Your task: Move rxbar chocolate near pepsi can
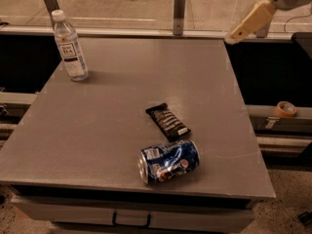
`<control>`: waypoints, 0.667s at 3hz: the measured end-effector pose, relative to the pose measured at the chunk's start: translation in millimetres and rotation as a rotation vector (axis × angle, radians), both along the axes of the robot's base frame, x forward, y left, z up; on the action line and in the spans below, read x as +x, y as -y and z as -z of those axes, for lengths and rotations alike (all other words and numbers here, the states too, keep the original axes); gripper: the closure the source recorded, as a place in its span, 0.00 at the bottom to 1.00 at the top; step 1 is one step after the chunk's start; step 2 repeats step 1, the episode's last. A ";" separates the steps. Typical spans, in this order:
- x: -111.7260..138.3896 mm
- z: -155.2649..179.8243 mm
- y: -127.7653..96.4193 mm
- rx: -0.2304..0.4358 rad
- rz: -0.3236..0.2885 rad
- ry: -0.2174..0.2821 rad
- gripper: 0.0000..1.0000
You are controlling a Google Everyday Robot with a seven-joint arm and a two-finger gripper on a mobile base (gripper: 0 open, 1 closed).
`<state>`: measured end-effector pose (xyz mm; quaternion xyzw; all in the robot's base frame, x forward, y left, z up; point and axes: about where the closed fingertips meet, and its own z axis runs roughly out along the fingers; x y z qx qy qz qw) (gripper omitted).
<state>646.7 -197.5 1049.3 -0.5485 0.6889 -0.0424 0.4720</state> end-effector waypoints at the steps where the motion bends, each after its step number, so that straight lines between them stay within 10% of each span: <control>1: 5.9 -17.0 0.8 0.010 0.010 0.049 0.00; 2: 5.9 -17.0 0.8 0.010 0.010 0.049 0.00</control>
Offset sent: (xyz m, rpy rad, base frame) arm 0.0000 0.0000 0.0000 0.0000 0.0000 0.0000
